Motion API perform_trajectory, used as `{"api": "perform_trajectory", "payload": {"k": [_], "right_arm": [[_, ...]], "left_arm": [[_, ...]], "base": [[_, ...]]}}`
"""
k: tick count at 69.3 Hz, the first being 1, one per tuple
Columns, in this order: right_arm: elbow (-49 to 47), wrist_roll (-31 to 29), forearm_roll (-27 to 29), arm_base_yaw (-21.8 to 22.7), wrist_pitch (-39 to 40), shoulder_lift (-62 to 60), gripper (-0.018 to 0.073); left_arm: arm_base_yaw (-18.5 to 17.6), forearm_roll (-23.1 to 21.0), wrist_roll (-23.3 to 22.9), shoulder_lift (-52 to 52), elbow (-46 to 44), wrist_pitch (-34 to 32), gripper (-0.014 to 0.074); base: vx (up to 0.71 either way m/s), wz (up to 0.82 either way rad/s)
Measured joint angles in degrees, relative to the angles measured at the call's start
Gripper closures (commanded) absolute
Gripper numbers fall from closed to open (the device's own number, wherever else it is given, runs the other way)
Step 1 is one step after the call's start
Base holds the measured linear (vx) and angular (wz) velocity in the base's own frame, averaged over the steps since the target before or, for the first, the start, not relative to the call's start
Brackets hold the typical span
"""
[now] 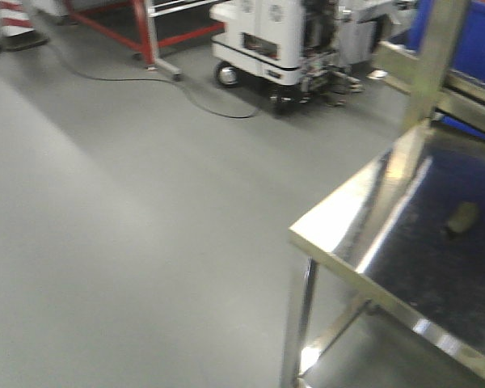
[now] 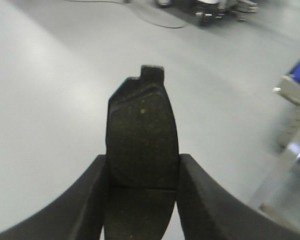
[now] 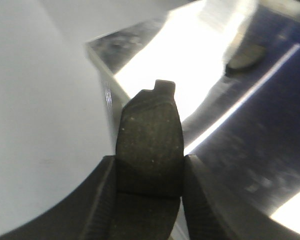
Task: Move and align brake pads A on conveyor
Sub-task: 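Drive along the yellow floor line carrying both brake pads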
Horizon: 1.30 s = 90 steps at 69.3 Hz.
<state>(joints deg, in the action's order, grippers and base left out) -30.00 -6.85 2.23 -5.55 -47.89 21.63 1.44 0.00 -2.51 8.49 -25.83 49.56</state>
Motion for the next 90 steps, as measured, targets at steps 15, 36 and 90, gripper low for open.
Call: {"api": "perform_trajectory", "payload": {"k": [15,36,90], "right_arm": [[0.0,0.0,0.0,0.0,0.0,0.0,0.0566],[0.0,0.0,0.0,0.0,0.0,0.0,0.0566],[0.0,0.0,0.0,0.0,0.0,0.0,0.0566]], "left_arm": [[0.0,0.0,0.0,0.0,0.0,0.0,0.0602],[0.0,0.0,0.0,0.0,0.0,0.0,0.0602],[0.0,0.0,0.0,0.0,0.0,0.1,0.0602]], "base": [[-0.17,0.75],[-0.17,0.69],[-0.08,0.34]]}}
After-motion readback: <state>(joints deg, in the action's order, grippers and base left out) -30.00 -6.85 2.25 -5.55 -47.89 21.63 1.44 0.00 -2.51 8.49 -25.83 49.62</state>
